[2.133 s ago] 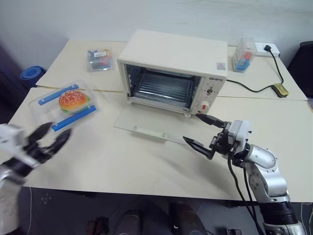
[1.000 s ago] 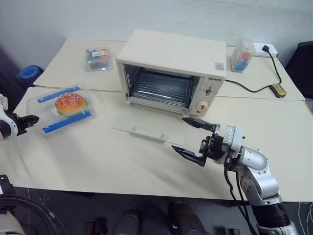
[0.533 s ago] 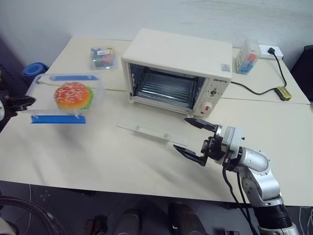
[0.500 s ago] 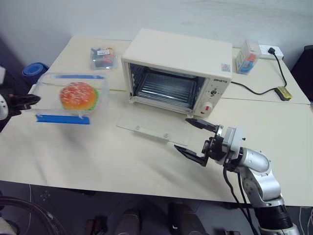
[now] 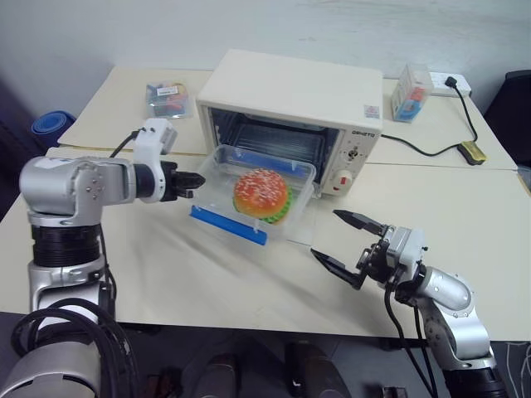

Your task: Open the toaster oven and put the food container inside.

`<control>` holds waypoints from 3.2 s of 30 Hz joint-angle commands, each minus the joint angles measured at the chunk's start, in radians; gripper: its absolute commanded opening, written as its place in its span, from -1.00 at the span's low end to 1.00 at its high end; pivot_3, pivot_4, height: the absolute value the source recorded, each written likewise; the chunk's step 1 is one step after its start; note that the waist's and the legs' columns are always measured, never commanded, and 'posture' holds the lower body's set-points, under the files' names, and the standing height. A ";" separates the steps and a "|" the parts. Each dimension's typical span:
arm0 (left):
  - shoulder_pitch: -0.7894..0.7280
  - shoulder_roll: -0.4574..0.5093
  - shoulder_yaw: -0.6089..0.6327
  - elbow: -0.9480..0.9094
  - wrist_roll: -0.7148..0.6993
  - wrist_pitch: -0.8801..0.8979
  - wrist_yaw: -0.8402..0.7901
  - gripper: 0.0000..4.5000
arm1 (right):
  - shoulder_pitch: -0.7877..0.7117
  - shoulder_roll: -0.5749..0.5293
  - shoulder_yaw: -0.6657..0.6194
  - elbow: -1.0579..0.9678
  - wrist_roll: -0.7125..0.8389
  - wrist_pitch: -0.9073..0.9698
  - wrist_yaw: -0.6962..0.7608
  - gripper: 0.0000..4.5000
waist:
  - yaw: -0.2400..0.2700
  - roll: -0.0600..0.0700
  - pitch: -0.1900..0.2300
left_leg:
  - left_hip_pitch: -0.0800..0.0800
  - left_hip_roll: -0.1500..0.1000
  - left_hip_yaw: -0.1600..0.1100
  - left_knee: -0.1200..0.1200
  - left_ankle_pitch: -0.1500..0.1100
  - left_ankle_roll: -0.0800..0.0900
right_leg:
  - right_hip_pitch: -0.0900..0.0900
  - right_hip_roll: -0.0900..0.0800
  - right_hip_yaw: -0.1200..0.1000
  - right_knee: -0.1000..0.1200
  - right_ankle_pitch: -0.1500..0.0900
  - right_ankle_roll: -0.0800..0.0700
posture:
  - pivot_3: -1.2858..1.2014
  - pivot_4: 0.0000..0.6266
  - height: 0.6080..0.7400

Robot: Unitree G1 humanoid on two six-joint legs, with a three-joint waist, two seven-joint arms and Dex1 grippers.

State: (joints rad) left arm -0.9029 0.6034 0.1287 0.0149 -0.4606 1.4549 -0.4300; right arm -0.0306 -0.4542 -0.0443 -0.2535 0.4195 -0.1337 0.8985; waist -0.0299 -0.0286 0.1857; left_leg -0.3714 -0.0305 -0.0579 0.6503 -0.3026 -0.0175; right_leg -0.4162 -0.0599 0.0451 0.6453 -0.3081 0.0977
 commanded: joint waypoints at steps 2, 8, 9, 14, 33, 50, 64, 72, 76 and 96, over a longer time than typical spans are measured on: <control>-0.061 -0.101 0.041 0.039 0.058 -0.110 0.110 -0.58 | -0.001 0.020 -0.002 -0.051 -0.004 -0.030 -0.032 1.00 | 0.007 0.000 0.000 | 0.000 0.000 0.000 0.001 0.000 0.000 | 0.000 0.000 0.000 0.000 0.000 0.000 | 0.03 -0.52 1.00; -0.063 -0.127 0.079 0.039 0.042 -0.132 0.120 0.15 | 0.024 0.014 -0.017 -0.110 0.033 0.017 -0.065 1.00 | 0.003 0.000 0.000 | 0.000 -0.001 0.000 0.000 0.002 -0.003 | 0.000 -0.001 -0.002 -0.001 0.000 0.000 | 0.03 -0.52 1.00; -0.058 -0.115 0.095 0.037 0.035 -0.146 0.108 0.29 | 0.030 0.001 -0.021 -0.133 0.044 0.042 -0.068 1.00 | 0.003 0.000 0.000 | 0.000 -0.001 0.000 0.000 0.002 -0.003 | 0.000 -0.001 -0.002 0.000 0.000 0.000 | 0.03 -0.52 1.00; 0.050 0.080 0.072 -0.025 -0.013 -0.381 -0.196 0.42 | 0.071 -0.130 0.027 -0.272 0.135 0.276 -0.024 0.82 | -0.002 0.001 0.000 | 0.001 0.000 0.001 0.000 0.002 -0.005 | 0.000 0.000 -0.001 -0.001 0.000 0.000 | 0.03 -0.52 1.00; 0.270 -0.059 -0.087 0.098 -0.005 -0.739 -0.424 -1.00 | -0.415 -0.024 0.199 0.158 -0.157 0.372 -0.134 -0.98 | 0.031 0.003 0.001 | -0.004 -0.001 -0.003 0.001 0.000 0.002 | 0.001 -0.001 -0.005 -0.008 0.000 -0.001 | 0.03 -0.52 1.00; 0.070 -0.324 0.007 0.472 0.106 -1.086 -0.112 -1.00 | -0.655 0.235 0.143 0.531 -0.333 0.230 -0.471 -0.98 | 0.016 0.003 0.001 | -0.006 -0.003 0.000 0.003 0.005 -0.003 | -0.004 -0.002 -0.009 -0.001 0.001 0.000 | 0.03 -0.52 1.00; 0.444 0.057 0.129 0.043 -0.077 -1.005 -0.549 -0.61 | -0.335 0.037 0.060 -0.015 -0.067 0.604 -0.242 -1.00 | -0.002 0.003 0.001 | -0.016 0.000 0.001 0.001 0.006 -0.004 | -0.016 -0.002 -0.007 0.000 0.001 0.000 | 0.03 -0.52 1.00; 0.647 0.236 0.145 -0.054 -0.129 -1.219 -0.952 0.45 | -0.266 -0.137 0.152 0.341 -0.232 0.191 0.013 -1.00 | 0.007 0.003 0.002 | -0.012 -0.001 -0.002 -0.001 0.004 0.003 | -0.008 -0.004 -0.005 -0.005 0.003 -0.003 | 0.03 -0.52 1.00; 0.644 0.208 0.136 -0.089 -0.145 -1.215 -0.930 0.99 | -0.302 -0.077 0.191 0.458 -0.261 0.017 0.064 -1.00 | -0.007 0.003 0.002 | -0.010 0.000 0.000 -0.002 0.004 0.003 | -0.009 -0.002 -0.005 -0.002 0.003 -0.003 | 0.03 -0.52 1.00; 0.633 0.077 0.315 -0.060 -0.197 -1.126 -0.489 0.99 | -0.490 0.167 -0.114 0.296 0.215 0.159 -0.084 -1.00 | 0.002 0.004 0.002 | -0.008 0.001 0.001 -0.001 0.004 0.002 | -0.009 -0.001 -0.003 0.000 0.003 -0.003 | 0.03 -0.52 1.00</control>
State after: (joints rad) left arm -0.2838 0.6602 0.4295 -0.0479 -0.6857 0.3729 -0.9041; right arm -0.5197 -0.2688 -0.1296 0.0810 0.5978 -0.0021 0.8125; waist -0.0282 -0.0249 0.1874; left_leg -0.3792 -0.0294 -0.0564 0.6482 -0.2985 -0.0157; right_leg -0.4255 -0.0609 0.0418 0.6450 -0.3054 0.0946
